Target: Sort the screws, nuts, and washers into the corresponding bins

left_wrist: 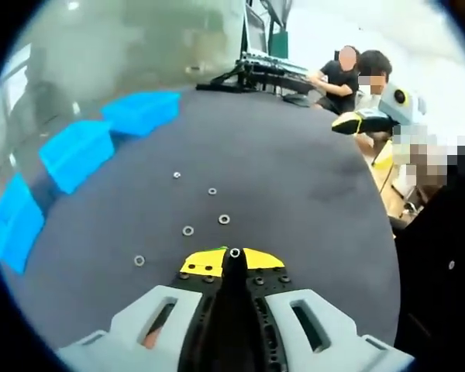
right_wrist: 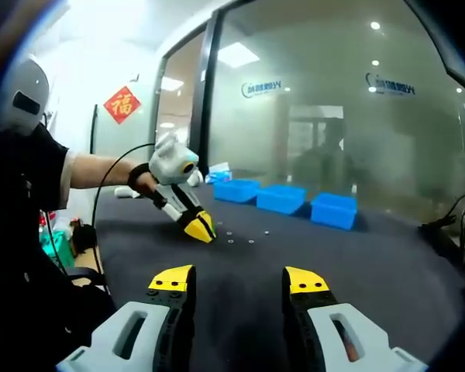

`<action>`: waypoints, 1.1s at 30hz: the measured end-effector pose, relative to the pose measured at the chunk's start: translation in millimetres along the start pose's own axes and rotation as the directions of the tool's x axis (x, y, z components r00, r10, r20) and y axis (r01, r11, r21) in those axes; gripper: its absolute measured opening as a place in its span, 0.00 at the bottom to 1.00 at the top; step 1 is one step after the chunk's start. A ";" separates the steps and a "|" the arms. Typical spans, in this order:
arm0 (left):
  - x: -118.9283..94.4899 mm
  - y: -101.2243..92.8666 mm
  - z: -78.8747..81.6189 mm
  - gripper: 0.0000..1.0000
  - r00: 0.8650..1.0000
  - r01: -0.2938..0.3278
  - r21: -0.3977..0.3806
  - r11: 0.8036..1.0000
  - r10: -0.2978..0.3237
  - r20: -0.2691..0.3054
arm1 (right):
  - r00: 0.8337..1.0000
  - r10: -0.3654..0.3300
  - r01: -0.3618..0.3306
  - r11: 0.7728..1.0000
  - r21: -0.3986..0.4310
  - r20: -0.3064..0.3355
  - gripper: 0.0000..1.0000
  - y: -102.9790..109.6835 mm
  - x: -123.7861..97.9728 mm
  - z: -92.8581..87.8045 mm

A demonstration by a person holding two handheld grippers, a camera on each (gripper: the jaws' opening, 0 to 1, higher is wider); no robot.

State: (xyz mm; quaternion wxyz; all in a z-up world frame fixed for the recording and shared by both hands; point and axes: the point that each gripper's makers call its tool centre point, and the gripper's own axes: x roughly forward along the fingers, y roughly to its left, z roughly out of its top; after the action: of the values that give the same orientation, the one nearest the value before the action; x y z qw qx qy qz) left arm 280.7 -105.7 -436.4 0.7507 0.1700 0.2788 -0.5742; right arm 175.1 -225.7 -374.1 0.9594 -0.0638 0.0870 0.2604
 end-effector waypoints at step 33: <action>-110.3 40.6 53.3 0.06 0.753 -0.372 -0.239 0.897 0.442 0.488 | 0.998 -0.016 0.015 1.000 0.014 0.054 0.41 1.3 2.8 14.1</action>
State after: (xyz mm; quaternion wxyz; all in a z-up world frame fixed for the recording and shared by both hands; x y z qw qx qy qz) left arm 311.0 -40.2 -329.5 0.9140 0.0132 0.0527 -0.4021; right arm 178.6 -220.9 -361.1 0.9638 -0.0511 0.0624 0.2540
